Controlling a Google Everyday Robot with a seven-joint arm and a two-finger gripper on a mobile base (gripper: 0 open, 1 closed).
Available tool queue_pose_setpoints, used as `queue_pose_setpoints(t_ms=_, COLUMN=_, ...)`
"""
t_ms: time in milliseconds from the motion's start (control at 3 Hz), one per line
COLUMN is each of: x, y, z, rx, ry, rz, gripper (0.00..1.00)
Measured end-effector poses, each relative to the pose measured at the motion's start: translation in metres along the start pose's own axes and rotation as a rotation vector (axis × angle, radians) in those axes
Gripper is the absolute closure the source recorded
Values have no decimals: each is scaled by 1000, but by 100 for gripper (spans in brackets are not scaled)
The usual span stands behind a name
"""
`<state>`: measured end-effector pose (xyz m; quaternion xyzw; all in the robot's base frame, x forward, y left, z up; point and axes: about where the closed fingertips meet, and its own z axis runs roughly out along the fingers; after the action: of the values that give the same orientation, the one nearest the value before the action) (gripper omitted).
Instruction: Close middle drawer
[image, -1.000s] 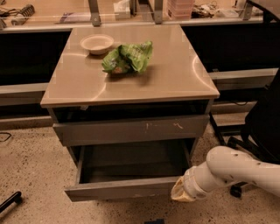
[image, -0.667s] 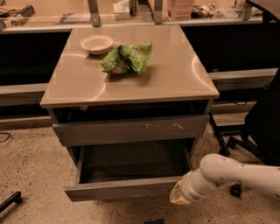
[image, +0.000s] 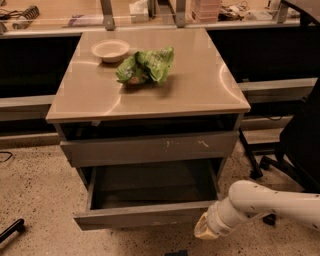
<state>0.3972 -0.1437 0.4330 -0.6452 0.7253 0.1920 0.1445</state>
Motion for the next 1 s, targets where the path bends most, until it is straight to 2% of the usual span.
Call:
queue_pose_setpoints(t_ms=333, x=2, y=-3, z=5, rx=31, ry=2, rz=-45, gripper=100)
queue_pose_setpoints(t_ms=1000, x=10, y=-32, z=32, rx=169, ry=-43, rz=-213, gripper=100)
